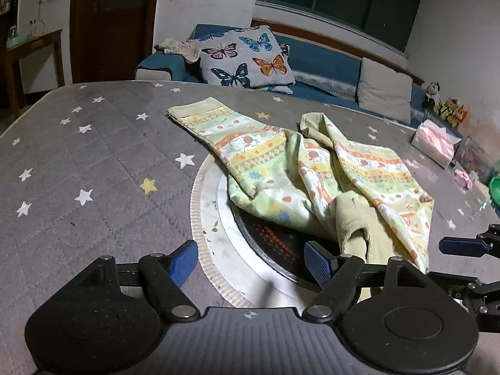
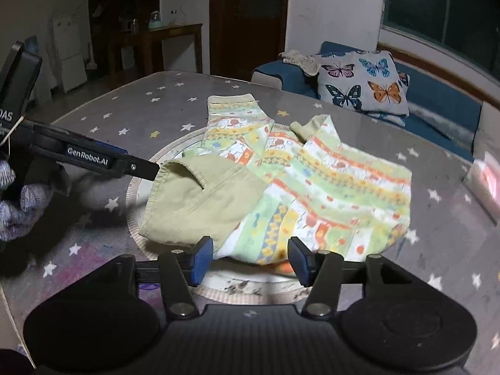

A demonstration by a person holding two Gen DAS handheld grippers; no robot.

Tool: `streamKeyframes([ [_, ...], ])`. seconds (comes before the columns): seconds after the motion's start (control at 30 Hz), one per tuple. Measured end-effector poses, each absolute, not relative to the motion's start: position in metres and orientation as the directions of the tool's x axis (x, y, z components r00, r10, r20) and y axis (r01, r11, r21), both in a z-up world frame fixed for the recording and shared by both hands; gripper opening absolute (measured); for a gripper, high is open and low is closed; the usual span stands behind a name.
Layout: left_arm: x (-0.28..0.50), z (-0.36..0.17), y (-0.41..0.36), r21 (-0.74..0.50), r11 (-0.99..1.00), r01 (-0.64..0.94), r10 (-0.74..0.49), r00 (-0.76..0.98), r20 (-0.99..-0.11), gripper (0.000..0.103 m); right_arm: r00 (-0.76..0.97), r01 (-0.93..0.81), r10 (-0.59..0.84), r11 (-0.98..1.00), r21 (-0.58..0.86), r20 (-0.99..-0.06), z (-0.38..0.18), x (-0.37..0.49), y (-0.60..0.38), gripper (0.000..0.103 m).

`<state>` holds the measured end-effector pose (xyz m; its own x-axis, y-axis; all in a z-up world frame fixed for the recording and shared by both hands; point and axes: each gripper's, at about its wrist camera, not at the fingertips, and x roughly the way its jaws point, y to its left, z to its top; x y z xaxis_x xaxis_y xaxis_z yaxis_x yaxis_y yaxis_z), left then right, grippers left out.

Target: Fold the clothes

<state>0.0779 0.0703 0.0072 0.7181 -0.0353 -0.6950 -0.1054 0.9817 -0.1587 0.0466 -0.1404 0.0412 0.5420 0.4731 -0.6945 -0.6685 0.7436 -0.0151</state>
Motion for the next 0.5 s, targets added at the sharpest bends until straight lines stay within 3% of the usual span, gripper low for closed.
streamKeyframes([
  [0.27, 0.067, 0.009, 0.051, -0.082, 0.992, -0.094, 0.012, 0.725, -0.689, 0.089, 0.544, -0.638, 0.484, 0.769, 0.036, -0.685, 0.027, 0.037, -0.139, 0.074],
  [0.5, 0.057, 0.010, 0.042, -0.046, 0.994, -0.097, 0.040, 0.732, -0.680, 0.094, 0.556, -0.617, 0.485, 0.785, 0.056, -0.675, 0.022, 0.030, -0.142, 0.081],
])
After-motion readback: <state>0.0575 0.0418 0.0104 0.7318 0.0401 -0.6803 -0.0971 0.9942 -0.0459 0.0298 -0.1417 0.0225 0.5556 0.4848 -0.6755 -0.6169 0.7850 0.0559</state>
